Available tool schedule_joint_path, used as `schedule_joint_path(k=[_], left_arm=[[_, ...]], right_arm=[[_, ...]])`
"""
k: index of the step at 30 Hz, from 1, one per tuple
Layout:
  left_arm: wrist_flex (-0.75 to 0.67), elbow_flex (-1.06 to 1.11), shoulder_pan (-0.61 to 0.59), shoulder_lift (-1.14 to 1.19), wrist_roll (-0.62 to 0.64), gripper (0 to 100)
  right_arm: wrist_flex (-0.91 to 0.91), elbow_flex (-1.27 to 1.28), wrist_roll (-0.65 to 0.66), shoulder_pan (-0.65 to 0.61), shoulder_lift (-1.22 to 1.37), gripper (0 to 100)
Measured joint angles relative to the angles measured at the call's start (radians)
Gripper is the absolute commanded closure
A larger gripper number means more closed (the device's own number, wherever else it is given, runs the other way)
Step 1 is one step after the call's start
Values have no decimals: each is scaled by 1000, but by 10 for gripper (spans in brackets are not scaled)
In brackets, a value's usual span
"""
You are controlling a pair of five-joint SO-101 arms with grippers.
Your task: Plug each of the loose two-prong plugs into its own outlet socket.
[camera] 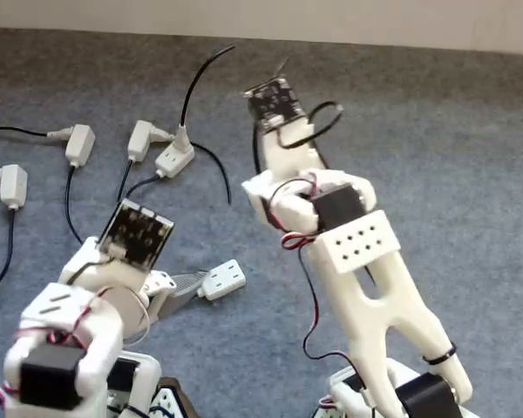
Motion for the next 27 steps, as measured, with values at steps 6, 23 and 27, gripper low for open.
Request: schedule_joint_path(k=[6, 23, 27], left_arm=[[95, -347, 130, 218, 0, 622], [-215, -186, 14, 405, 0, 621], [-204, -186, 17, 405, 0, 621]], right_arm=[[-43, -92, -18, -26, 84, 993], [468, -552, -247, -186, 157, 993], [471, -559, -249, -163, 157, 993]])
